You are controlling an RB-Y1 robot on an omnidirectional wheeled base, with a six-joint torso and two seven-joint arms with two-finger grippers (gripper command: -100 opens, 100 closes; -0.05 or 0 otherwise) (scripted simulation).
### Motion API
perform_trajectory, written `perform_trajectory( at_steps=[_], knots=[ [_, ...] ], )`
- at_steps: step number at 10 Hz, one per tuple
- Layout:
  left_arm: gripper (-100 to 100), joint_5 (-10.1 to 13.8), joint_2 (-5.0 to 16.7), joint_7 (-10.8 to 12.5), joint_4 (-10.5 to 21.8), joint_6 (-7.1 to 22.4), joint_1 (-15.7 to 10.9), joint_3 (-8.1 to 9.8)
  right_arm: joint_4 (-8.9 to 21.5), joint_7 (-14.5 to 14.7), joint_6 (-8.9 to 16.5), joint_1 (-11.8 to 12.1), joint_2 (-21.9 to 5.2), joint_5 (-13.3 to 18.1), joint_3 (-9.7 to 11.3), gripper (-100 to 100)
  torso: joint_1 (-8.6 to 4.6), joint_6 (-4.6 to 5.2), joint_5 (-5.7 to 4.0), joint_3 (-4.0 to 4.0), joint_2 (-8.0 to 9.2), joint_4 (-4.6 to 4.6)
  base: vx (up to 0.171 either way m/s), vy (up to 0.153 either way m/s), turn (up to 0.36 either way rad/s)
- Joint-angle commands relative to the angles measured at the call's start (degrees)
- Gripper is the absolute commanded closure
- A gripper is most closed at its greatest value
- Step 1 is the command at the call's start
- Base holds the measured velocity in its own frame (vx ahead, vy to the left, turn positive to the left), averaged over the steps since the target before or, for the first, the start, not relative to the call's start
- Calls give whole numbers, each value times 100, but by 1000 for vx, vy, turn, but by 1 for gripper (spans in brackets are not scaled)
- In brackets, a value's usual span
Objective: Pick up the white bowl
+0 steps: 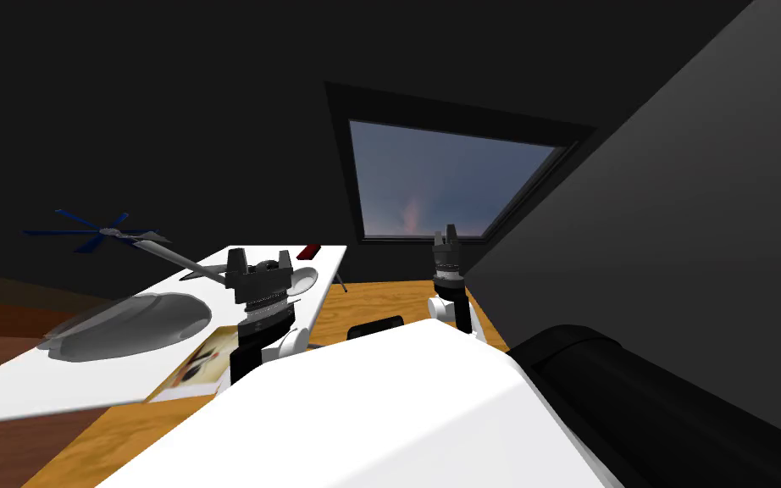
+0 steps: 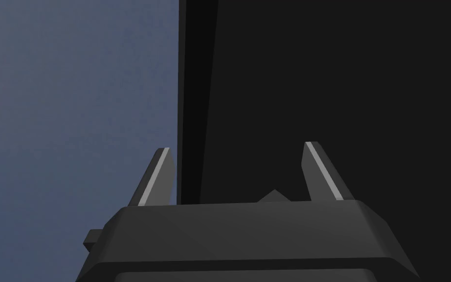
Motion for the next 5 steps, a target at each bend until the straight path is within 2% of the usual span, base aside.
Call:
perform_trajectory(
  at_steps=[1,2,3,5],
  knots=[
    [-100,41,233,20,16,62,-5,-1,0,0,0,0,0,0,0,0,0,0,0,0,0,0,3,-66,-84],
    [-100,67,330,34,29,110,-5,5,0,0,0,0,1,0,1,0,-20,2,-4,0,-1,0,4,-114,-91],
    [-100,136,510,72,65,254,-4,39,0,0,0,0,1,0,1,0,-38,1,-8,-1,-1,0,-3,-181,-164],
    [-100,227,687,124,113,471,-3,111,0,0,0,-1,2,0,2,0,-72,2,-17,2,5,1,-1,-177,-138]
  ],
)
